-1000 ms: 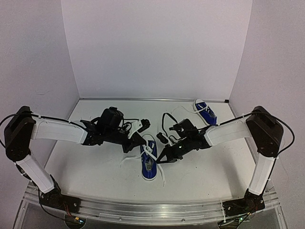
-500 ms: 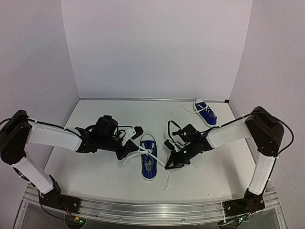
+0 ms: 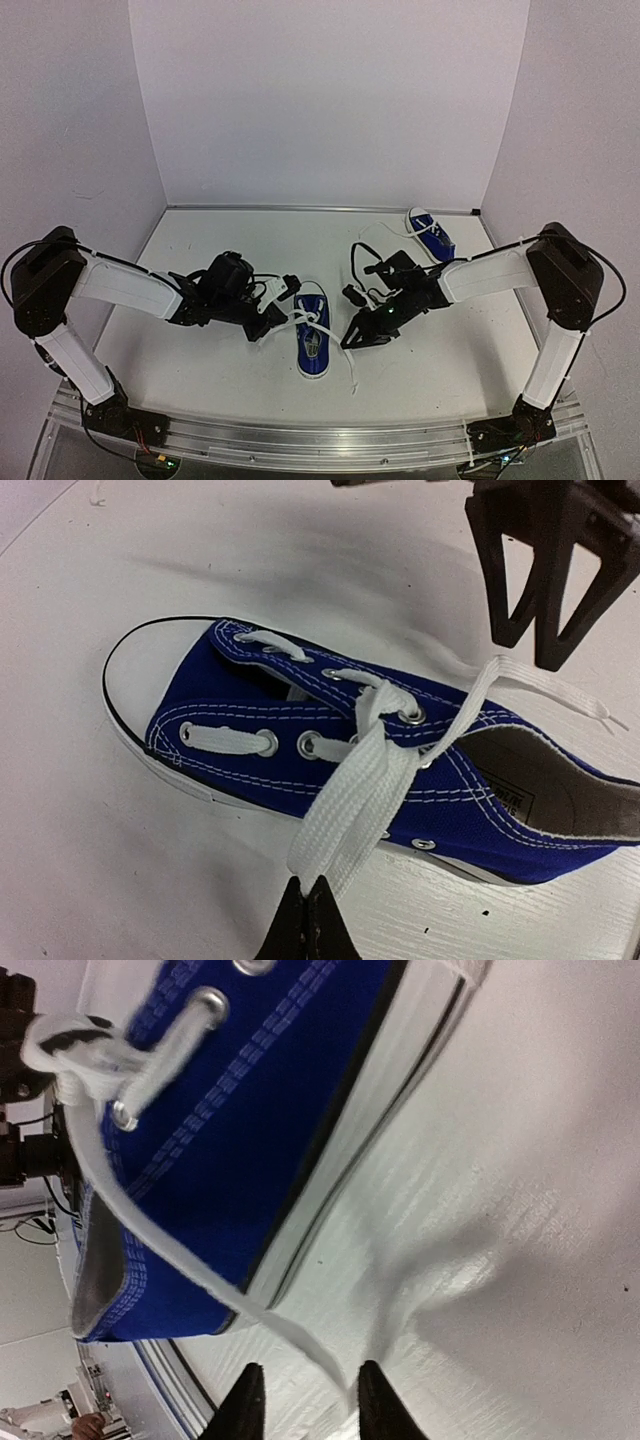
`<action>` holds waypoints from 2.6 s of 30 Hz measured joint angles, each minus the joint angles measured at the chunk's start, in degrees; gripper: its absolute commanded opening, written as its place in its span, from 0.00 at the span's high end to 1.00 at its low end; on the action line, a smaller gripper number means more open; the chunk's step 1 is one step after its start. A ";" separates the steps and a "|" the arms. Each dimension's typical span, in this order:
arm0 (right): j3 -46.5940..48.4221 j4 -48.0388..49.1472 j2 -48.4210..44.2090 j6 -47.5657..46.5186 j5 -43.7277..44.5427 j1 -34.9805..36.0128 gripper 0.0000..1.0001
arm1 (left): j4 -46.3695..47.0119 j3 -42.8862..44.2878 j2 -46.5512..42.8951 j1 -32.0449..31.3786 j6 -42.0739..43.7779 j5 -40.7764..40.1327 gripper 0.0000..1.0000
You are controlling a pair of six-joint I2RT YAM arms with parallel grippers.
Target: Tie the shoes
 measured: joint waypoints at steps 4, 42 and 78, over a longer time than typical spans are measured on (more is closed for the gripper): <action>2.40 -1.06 -2.90 -1.56 -0.32 0.00 0.64 | -0.36 0.00 0.00 0.00 0.25 -1.18 0.99; 32.50 -15.15 14.79 -13.47 3.26 3.28 1.00 | -1.98 0.07 -0.02 0.00 2.00 -7.56 0.95; 15.78 1.34 5.91 -2.53 4.25 2.01 1.00 | -2.42 0.09 -0.15 0.00 2.64 -7.86 0.96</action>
